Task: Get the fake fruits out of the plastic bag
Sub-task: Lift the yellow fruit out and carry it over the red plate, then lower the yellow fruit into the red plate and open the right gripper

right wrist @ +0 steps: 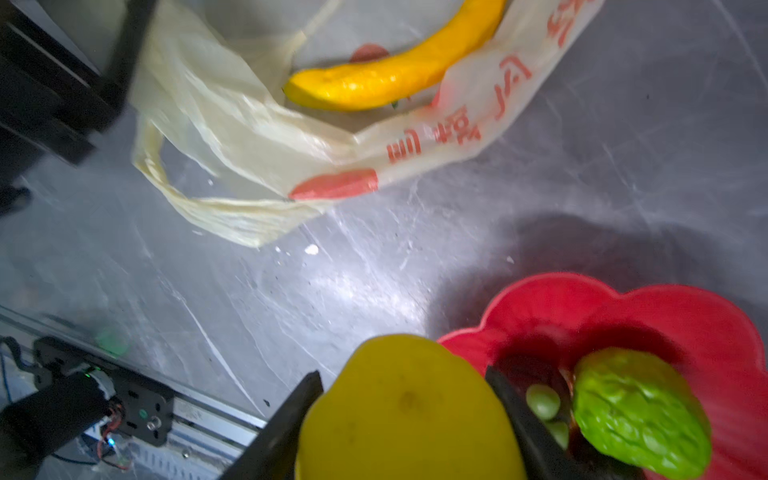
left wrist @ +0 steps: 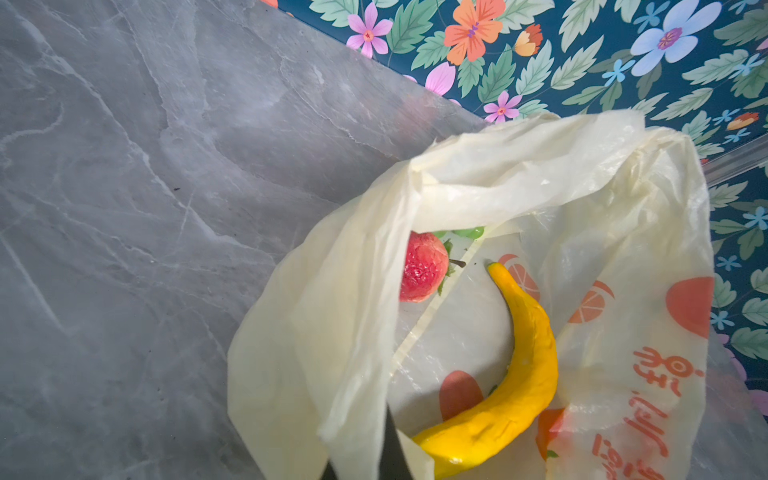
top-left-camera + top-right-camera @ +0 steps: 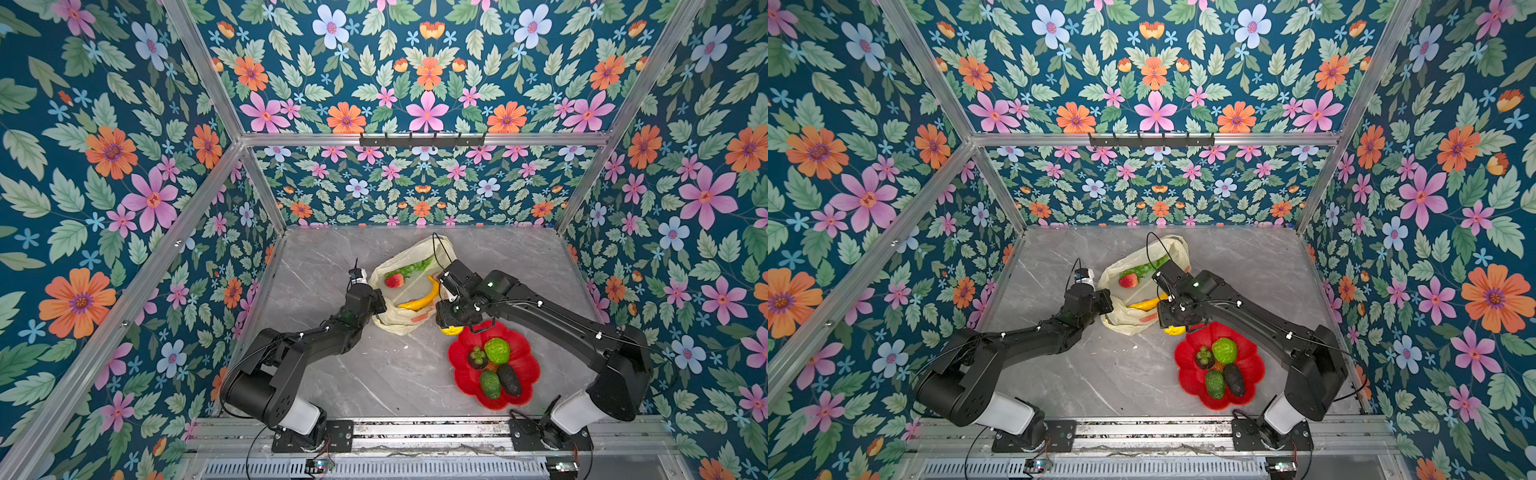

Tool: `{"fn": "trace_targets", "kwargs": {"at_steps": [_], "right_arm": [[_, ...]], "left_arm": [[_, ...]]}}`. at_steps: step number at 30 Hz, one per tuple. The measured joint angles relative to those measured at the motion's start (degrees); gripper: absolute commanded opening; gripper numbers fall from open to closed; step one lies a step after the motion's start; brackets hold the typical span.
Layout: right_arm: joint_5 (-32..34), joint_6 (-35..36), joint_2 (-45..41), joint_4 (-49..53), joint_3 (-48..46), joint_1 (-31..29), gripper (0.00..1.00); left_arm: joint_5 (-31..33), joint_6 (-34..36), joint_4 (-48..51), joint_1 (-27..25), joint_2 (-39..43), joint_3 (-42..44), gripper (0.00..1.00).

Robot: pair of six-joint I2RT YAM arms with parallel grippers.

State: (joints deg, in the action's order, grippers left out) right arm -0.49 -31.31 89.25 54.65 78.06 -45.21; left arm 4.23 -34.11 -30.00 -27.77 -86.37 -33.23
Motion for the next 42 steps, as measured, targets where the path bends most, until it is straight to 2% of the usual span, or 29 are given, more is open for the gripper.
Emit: {"fn": "trace_targets", "kwargs": {"at_steps": [6,12,19,30,42], "right_arm": [[-0.31,-0.04,-2.32,6.71,-3.17,-1.07,0.59],[-1.95,-0.31,-2.45,10.36,-5.86,-4.68,0.59],[-3.41,-0.24,-0.33,11.54,-8.26,-7.02,0.59],[-3.76,1.46,3.37,13.49,-9.66,-7.48,0.6],[-2.75,2.43,7.87,14.43,-10.51,-8.52,0.65]], "left_arm": [[0.0,0.0,0.02,0.0,-0.26,0.0,0.01],[0.0,0.0,0.02,0.0,-0.48,-0.02,0.01],[0.02,0.0,0.02,0.0,-0.48,-0.02,0.01],[0.2,0.0,0.02,0.0,-0.48,-0.02,0.01],[0.35,0.02,0.0,0.0,-0.35,0.0,0.01]]}}
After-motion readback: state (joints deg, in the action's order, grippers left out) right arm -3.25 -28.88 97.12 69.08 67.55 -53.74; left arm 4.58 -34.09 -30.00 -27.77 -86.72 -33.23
